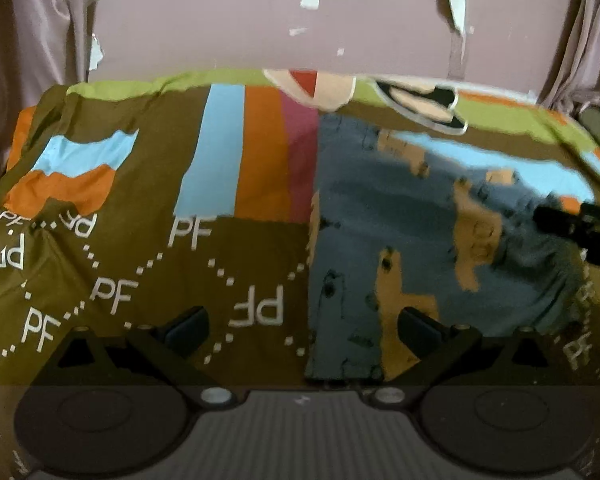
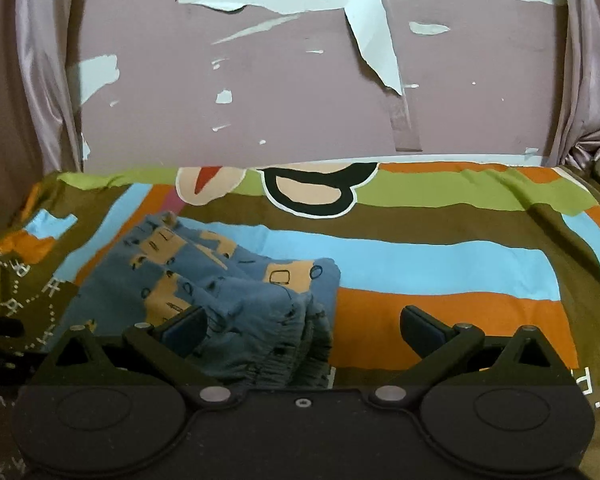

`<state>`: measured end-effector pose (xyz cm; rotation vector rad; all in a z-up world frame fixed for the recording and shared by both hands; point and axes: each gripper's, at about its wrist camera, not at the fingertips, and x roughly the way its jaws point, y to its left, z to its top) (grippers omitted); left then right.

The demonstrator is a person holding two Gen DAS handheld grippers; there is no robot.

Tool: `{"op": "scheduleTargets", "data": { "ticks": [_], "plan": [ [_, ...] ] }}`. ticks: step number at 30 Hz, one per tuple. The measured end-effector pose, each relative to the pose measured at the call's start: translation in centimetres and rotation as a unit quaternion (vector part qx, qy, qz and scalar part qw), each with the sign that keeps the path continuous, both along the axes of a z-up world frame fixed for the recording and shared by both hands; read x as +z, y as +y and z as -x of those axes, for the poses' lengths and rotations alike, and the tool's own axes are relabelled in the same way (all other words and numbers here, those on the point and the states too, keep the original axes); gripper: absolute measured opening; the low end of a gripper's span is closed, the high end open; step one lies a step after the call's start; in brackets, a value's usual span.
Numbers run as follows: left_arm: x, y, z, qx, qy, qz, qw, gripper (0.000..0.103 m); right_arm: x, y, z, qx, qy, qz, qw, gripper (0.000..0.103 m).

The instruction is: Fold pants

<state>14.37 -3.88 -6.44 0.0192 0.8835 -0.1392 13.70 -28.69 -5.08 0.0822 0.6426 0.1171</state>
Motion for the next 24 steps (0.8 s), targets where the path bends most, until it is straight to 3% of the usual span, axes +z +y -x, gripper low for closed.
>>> {"op": "scheduleTargets", "data": {
  "ticks": [7,10,13,15,19,24],
  "plan": [
    [0.3,-0.1,0.0,-0.01,-0.022,0.051,0.9984,0.103,-0.2,-1.8,-2.5,0.042,0.006,-0.07,0.997,0.102],
    [-0.4,0.2,-0.3,0.005,-0.015,0.062,0.9979,0.103,-1.1,-3.2,-4.4,0.086,0.031,-0.123,0.988,0.102],
    [-0.8,0.4,-0.3,0.016,-0.025,0.06,0.9978,0.103,-2.5,-4.4,-5.0,0.087,0.046,-0.173,0.98,0.102],
    [-1.1,0.4,-0.5,0.02,-0.023,0.067,0.9973,0.103,-3.4,-4.3,-5.2,0.092,0.059,-0.175,0.979,0.102],
    [-1.5,0.5,-0.9,0.027,-0.021,0.103,0.9941,0.103,-3.6,-3.6,-4.9,0.1,0.043,-0.139,0.984,0.102],
    [-1.8,-0.1,-1.2,0.025,-0.026,0.09,0.9953,0.103,-3.8,-4.4,-4.8,0.088,0.031,-0.159,0.983,0.102]
  ]
}}
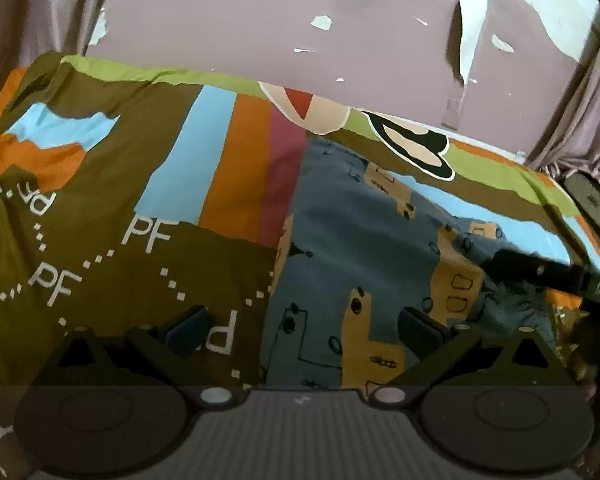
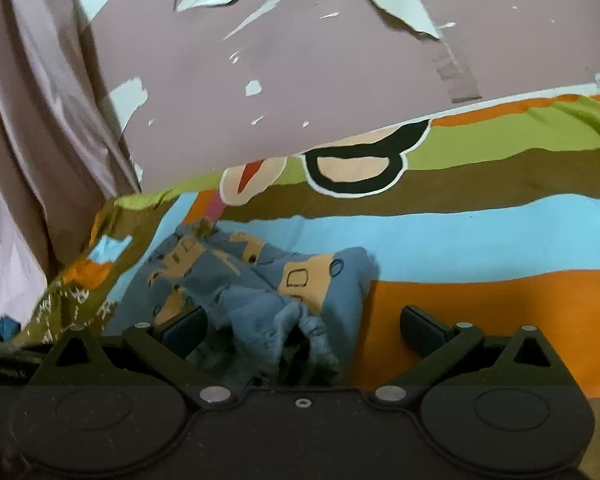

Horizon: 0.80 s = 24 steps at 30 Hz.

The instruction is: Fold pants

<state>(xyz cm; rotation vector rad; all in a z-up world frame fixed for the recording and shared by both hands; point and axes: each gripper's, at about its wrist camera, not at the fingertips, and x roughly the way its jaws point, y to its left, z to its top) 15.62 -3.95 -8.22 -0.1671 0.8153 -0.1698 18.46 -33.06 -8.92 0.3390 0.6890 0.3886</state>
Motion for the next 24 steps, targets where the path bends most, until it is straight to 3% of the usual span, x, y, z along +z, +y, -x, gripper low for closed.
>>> {"op": "scheduleTargets", "data": {
  "ticks": [9,12,14,16,24],
  "plan": [
    [-0.2,-0.4,0.1,-0.021,-0.003,-0.025,0.9995,0.103,-0.6,-1.7,-1.3,-0.002,0.011,-0.071,0.997,0.102],
    [-0.2,-0.3,0.1,-0.019,-0.003,-0.021,0.9996,0.103,-0.6,-1.9,-1.4,-0.005,0.012,-0.085,0.996,0.096],
    [-0.1,-0.2,0.1,-0.019,-0.003,-0.017,0.9997,0.103,-0.7,-1.9,-1.5,-0.006,0.015,-0.081,0.997,0.09],
    [-0.1,0.1,0.1,-0.016,-0.003,-0.009,0.9998,0.103,-0.7,-1.5,-1.6,-0.009,0.017,-0.068,0.997,0.077],
    [0.1,0.1,0.1,-0.017,-0.006,-0.004,0.9998,0.103,-0.5,-0.1,-1.3,-0.01,0.01,-0.011,1.0,0.061]
  ]
}}
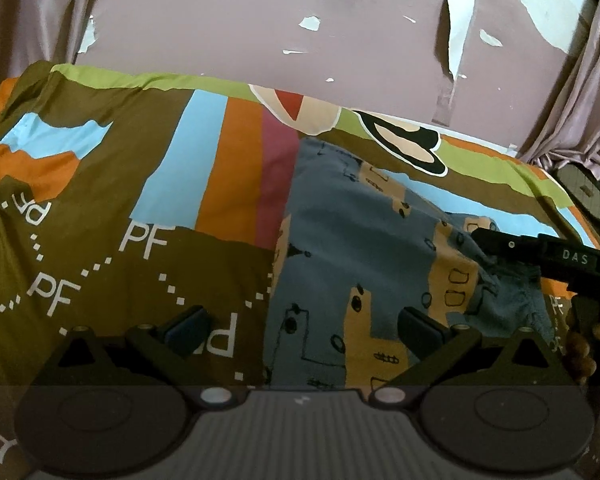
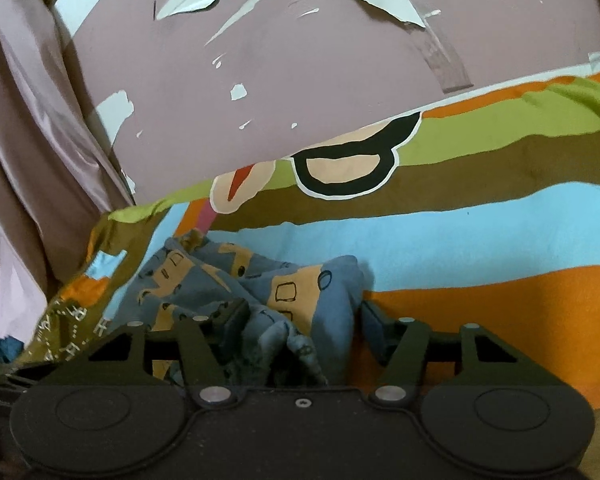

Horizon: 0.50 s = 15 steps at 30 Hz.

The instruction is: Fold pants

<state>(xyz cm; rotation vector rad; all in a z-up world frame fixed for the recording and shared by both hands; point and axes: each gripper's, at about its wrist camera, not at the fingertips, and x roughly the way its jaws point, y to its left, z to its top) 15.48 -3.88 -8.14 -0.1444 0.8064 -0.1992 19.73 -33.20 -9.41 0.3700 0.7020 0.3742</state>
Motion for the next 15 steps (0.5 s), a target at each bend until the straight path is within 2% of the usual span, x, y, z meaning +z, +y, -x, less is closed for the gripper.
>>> {"op": "scheduleTargets", "data": {
  "ticks": [8,11,13,15],
  "plan": [
    [0.12,-0.71,0.29,-0.022,-0.008,-0.017,0.9996,0.1,0.17,0.48,0.18,0.002,-0.003,0.011,1.0,0.046],
    [0.2,-0.74,0.25,-0.028,-0.009,-0.019,0.9994,0.09,0.33,0.58,0.31,0.003,-0.005,0.011,1.0,0.042],
    [0.22,-0.66,0.15,-0.029,-0.004,-0.019,0.9994,0.081,0.42,0.68,0.37,0.004,-0.007,0.011,1.0,0.035],
    [0.19,-0.54,0.07,-0.029,-0.001,-0.014,0.9995,0.078,0.52,0.85,0.51,0.005,-0.012,0.014,1.0,0.031]
  ]
}}
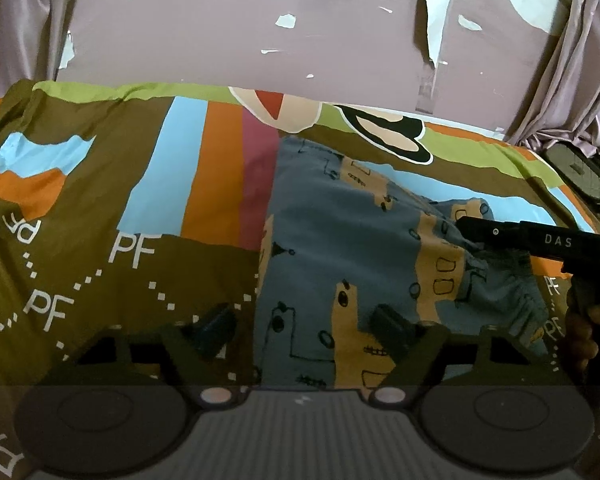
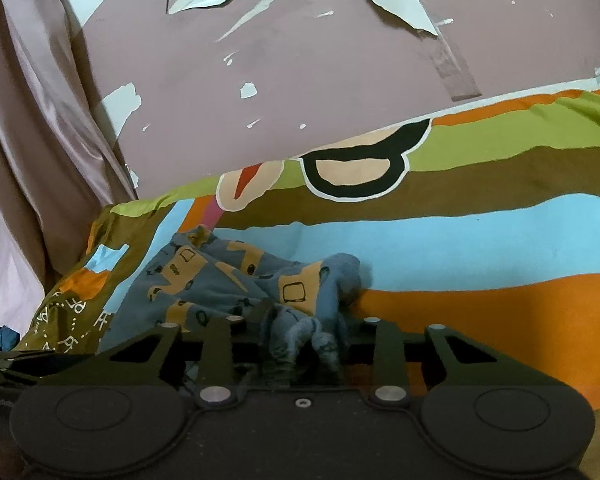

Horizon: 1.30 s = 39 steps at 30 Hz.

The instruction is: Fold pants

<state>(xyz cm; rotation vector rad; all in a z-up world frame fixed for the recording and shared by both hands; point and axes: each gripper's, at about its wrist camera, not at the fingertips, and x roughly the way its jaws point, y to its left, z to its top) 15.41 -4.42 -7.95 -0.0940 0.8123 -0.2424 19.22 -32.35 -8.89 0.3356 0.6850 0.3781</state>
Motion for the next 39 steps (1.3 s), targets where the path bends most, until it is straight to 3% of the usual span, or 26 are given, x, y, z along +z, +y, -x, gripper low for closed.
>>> {"op": "scheduleTargets", "data": {
  "ticks": [4,18,31,39],
  "plan": [
    [0.1,-0.2,-0.1,-0.013,0.009,-0.002,0.9999,0.062,0.2,0.6,0.2,-0.003,-0.007,0.016,1.0,0.027],
    [0.3,-0.4,-0.1,-0.015,0.019,-0.018,0.9995,0.055,0.5,1.4,1.0,-0.022,-0.022,0.034,0.999,0.026],
    [1.2,-0.7,1.1,-0.024,-0.005,-0.043,0.9987,0.024,3.2,4.8,4.5,-0.057,-0.084,0.1,0.99,0.019],
    [1.7,-0.3,1.9,-0.035,-0.016,-0.04,0.9984,0.018,4.7,6.9,7.3,-0.062,-0.119,0.144,0.98,0.019]
  ]
}}
